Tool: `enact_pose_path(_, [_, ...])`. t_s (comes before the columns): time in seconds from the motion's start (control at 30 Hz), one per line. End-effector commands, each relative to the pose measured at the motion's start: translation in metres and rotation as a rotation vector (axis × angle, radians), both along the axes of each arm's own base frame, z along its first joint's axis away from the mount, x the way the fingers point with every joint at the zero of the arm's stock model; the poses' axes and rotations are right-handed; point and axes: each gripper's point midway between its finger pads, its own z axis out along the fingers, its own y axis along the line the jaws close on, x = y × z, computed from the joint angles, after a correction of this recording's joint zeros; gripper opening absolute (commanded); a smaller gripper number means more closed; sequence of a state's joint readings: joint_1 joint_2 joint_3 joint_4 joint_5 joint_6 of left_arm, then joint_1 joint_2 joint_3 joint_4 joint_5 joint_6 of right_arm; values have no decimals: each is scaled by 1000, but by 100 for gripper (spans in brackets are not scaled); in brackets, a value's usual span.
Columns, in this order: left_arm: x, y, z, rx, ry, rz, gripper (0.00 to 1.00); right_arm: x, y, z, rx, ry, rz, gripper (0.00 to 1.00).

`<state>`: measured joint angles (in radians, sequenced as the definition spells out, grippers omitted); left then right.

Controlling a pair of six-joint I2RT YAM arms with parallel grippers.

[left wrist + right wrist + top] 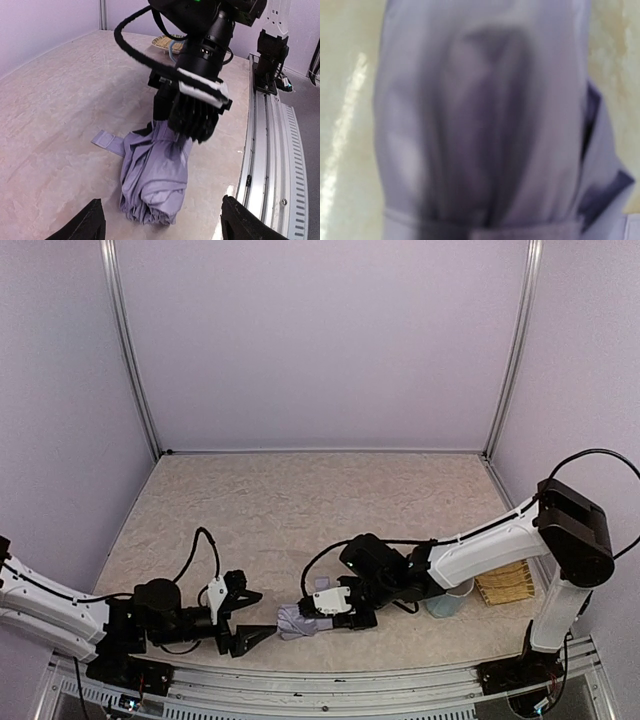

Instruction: Put away the umbrella

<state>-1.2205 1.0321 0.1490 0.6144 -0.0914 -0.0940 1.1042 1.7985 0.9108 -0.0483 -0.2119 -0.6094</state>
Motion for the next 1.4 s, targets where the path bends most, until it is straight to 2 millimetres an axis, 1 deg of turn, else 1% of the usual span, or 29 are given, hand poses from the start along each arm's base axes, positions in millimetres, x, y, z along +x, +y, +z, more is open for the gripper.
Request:
enact_pose_path(0.0, [-7,17,-5,-85,-49,36,78,-26,-54,-55,-243,75,24,0])
enact_pose_path(0.07, [-11,26,-16,-80,-74,35,78,-25,-53,-60,-265,53,36,0])
enact_pose_path(0.1, [-13,29,-28,-45,-84,35,78,-25,-52,-63,-283,49,38,0])
enact_pose_path(0.13, [-11,31,-33,-17,-109,52,78,-23,-49,-64,-295,46,37,0])
enact_pose_path(0.2, [-5,33,-33,12,-185,95,78,-24,-45,-62,-294,46,39,0])
enact_pose_path(0.27, [-1,33,-29,18,-256,97,80,-26,-45,-61,-292,31,55,0])
enact_pose_path(0.33, [0,24,-31,8,-265,50,80,-30,-47,-62,-291,18,78,0])
enact_pose_path(0.37, [-3,15,-32,-8,-253,8,81,-33,-46,-62,-285,13,87,0])
enact_pose_path(0.4, [-3,8,-36,-20,-230,-11,86,-35,-46,-61,-283,12,94,0])
enact_pose_path(0.43, [-2,3,-40,-32,-208,-17,86,-36,-45,-62,-285,10,97,0])
enact_pose_path(0.5, [-8,-6,-47,-68,-179,-64,86,-39,-44,-61,-286,13,107,0])
enact_pose_path(0.57, [-16,-22,-62,-55,-162,-116,85,-41,-38,-56,-257,22,114,0])
enact_pose_path(0.6, [-15,-26,-67,-40,-177,-109,85,-43,-36,-54,-250,33,120,0])
enact_pose_path(0.63, [-10,-28,-67,-33,-202,-78,84,-42,-34,-53,-249,36,116,0])
enact_pose_path(0.7, [2,-30,-57,-54,-233,-38,84,-40,-34,-53,-256,31,105,0])
enact_pose_path(0.77, [9,-30,-48,-84,-243,-35,84,-41,-36,-55,-260,30,107,0])
enact_pose_path(0.83, [8,-30,-42,-108,-233,-62,84,-42,-37,-56,-255,30,114,0])
enact_pose_path(0.93, [9,-30,-44,-116,-210,-90,84,-40,-32,-52,-238,21,118,0])
enact_pose_path(1.03, [17,-33,-47,-107,-224,-81,84,-40,-30,-52,-232,16,122,0])
enact_pose_path(1.1, [28,-28,-45,-105,-235,-40,85,-39,-31,-51,-233,18,117,0])
enact_pose_path(1.17, [32,-19,-41,-97,-253,-33,85,-40,-32,-49,-229,18,118,0])
enact_pose_path(1.23, [29,-11,-30,-107,-275,-27,85,-41,-34,-47,-222,15,117,0])
enact_pose_path(1.27, [27,-8,-22,-128,-283,-26,85,-40,-35,-47,-221,15,114,0])
enact_pose_path(1.33, [23,-6,-6,-169,-303,-33,86,-39,-38,-45,-217,10,111,0])
enact_pose_path(1.37, [20,-9,0,-188,-317,-49,86,-38,-39,-45,-217,8,112,0])
